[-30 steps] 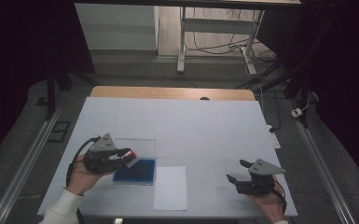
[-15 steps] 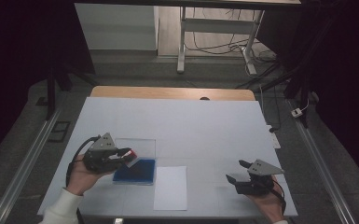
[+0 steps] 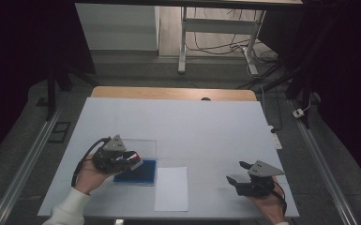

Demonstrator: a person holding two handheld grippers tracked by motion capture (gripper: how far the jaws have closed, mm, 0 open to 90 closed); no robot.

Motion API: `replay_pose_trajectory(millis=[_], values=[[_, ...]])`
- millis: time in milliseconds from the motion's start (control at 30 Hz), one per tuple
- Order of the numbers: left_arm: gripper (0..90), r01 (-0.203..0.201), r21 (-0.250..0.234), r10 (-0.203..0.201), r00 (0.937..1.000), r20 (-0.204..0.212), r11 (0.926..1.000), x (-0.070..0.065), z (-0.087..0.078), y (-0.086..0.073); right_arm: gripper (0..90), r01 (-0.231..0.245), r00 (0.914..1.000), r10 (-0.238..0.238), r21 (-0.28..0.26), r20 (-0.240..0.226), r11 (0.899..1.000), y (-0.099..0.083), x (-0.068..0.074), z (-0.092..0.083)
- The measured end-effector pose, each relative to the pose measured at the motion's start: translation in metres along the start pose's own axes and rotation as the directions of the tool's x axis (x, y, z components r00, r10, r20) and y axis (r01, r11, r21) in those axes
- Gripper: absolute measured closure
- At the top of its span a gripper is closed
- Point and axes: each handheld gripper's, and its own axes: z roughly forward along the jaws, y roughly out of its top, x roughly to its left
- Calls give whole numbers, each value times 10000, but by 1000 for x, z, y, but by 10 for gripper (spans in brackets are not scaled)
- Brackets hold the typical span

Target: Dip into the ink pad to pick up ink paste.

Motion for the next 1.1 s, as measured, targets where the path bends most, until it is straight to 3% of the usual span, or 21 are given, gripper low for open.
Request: replay_pose_trajectory(millis=[467,1100], values=[[706,-3,919,7,10000,-41,9958,0,21,-5,232,-30,10000,31,79,-12,10000,-2,-2,0],[707,-189,1425,221,9995,-213,9896,-3,31,-6,231,-14,10000,14,168,-32,9999,-4,-2,3]])
